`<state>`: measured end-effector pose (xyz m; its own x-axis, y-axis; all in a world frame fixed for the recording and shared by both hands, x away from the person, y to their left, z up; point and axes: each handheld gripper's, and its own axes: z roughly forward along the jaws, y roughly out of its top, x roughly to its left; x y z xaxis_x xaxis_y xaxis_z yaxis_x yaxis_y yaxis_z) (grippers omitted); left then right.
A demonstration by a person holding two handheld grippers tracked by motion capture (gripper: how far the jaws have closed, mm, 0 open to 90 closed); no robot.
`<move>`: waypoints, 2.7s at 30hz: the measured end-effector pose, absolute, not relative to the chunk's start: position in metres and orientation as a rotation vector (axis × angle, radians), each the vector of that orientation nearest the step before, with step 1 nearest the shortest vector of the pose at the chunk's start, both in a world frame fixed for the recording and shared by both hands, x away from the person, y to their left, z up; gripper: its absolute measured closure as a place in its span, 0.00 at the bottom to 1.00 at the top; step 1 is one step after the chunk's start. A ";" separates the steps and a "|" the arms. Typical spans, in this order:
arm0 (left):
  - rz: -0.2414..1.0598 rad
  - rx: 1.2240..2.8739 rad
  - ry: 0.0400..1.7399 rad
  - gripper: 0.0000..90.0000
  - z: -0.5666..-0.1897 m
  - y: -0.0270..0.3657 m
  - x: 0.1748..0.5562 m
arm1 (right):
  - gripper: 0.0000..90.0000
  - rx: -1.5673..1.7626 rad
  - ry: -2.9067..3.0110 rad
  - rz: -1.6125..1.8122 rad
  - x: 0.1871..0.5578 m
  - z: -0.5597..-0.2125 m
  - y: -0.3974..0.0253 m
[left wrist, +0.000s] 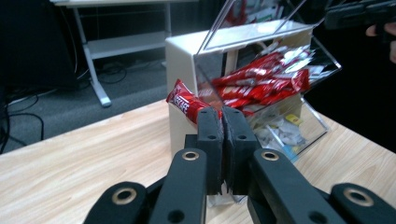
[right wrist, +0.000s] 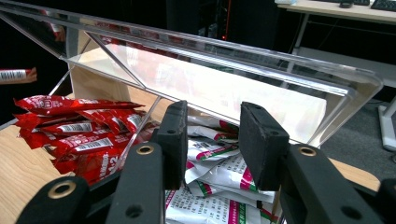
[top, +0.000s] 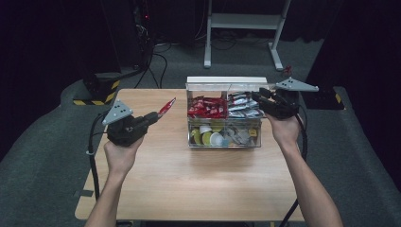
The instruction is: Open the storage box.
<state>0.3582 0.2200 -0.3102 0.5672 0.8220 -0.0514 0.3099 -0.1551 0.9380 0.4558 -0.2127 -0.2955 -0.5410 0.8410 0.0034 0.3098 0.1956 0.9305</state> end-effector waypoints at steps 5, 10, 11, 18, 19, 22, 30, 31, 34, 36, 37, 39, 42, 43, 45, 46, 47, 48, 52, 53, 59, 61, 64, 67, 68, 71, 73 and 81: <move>0.613 1.728 0.966 0.96 -0.318 0.225 0.358 | 0.69 1.071 1.957 1.329 0.456 -0.296 -0.213; 0.613 1.735 0.988 0.96 -0.326 0.229 0.359 | 0.69 1.073 1.958 1.328 0.456 -0.295 -0.212; 0.619 1.736 0.991 0.96 -0.327 0.229 0.359 | 0.69 1.072 1.961 1.324 0.456 -0.295 -0.212; 0.624 1.751 1.016 0.96 -0.340 0.231 0.360 | 0.69 1.075 1.958 1.325 0.455 -0.295 -0.212; 0.623 1.750 1.020 0.96 -0.342 0.232 0.361 | 0.69 1.076 1.958 1.325 0.455 -0.295 -0.212; 0.621 1.748 1.031 0.96 -0.348 0.234 0.361 | 0.69 1.074 1.963 1.316 0.455 -0.294 -0.212; 0.600 1.754 1.061 0.96 -0.366 0.236 0.365 | 0.69 1.077 1.959 1.320 0.455 -0.295 -0.212; 0.603 1.755 1.063 0.96 -0.368 0.236 0.365 | 0.69 1.075 1.960 1.317 0.455 -0.295 -0.212; 0.601 1.756 1.072 0.96 -0.374 0.236 0.367 | 0.69 1.077 1.958 1.313 0.455 -0.295 -0.212; 0.597 1.763 1.080 0.96 -0.379 0.237 0.368 | 0.68 1.078 1.957 1.312 0.455 -0.295 -0.212; 0.595 1.764 1.084 0.96 -0.381 0.237 0.369 | 0.68 1.077 1.956 1.313 0.455 -0.295 -0.212; 0.592 1.767 1.090 0.96 -0.385 0.237 0.369 | 0.68 1.080 1.955 1.317 0.455 -0.295 -0.212; 0.586 1.763 1.098 0.96 -0.392 0.238 0.371 | 0.68 1.076 1.956 1.316 0.455 -0.295 -0.213; 0.581 1.766 1.100 0.96 -0.394 0.238 0.371 | 0.68 1.076 1.956 1.317 0.455 -0.295 -0.213; 0.575 1.769 1.106 0.96 -0.397 0.237 0.373 | 0.68 1.078 1.957 1.318 0.455 -0.295 -0.213; 0.572 1.771 1.108 0.96 -0.399 0.237 0.373 | 0.68 1.077 1.956 1.318 0.455 -0.295 -0.213; 0.573 1.772 1.108 0.96 -0.400 0.237 0.374 | 0.68 1.078 1.955 1.318 0.455 -0.295 -0.213; 0.574 1.772 1.108 0.96 -0.401 0.237 0.374 | 0.68 1.080 1.956 1.319 0.455 -0.295 -0.213; 0.580 1.768 1.115 0.96 -0.408 0.237 0.375 | 0.68 1.078 1.955 1.319 0.455 -0.295 -0.213; 0.579 1.767 1.115 0.96 -0.410 0.237 0.376 | 0.68 1.079 1.955 1.320 0.455 -0.295 -0.213; 0.581 1.773 1.122 0.96 -0.419 0.235 0.379 | 0.68 1.079 1.957 1.317 0.455 -0.295 -0.213; 0.576 1.772 1.125 0.96 -0.423 0.234 0.380 | 0.68 1.078 1.955 1.320 0.454 -0.296 -0.213; 0.566 1.782 1.132 0.96 -0.430 0.232 0.383 | 0.68 1.081 1.954 1.321 0.455 -0.296 -0.214; 0.558 1.796 1.140 0.96 -0.438 0.229 0.386 | 0.68 1.087 1.952 1.321 0.455 -0.297 -0.215; 0.556 1.798 1.142 0.96 -0.440 0.228 0.387 | 0.68 1.089 1.953 1.319 0.455 -0.297 -0.215; 0.543 1.802 1.151 0.96 -0.448 0.225 0.389 | 0.68 1.090 1.952 1.319 0.455 -0.297 -0.216; 0.553 1.811 1.156 0.96 -0.452 0.221 0.391 | 0.67 1.094 1.949 1.319 0.455 -0.298 -0.217; 0.565 1.826 1.163 0.96 -0.461 0.217 0.395 | 0.67 1.096 1.949 1.321 0.455 -0.298 -0.217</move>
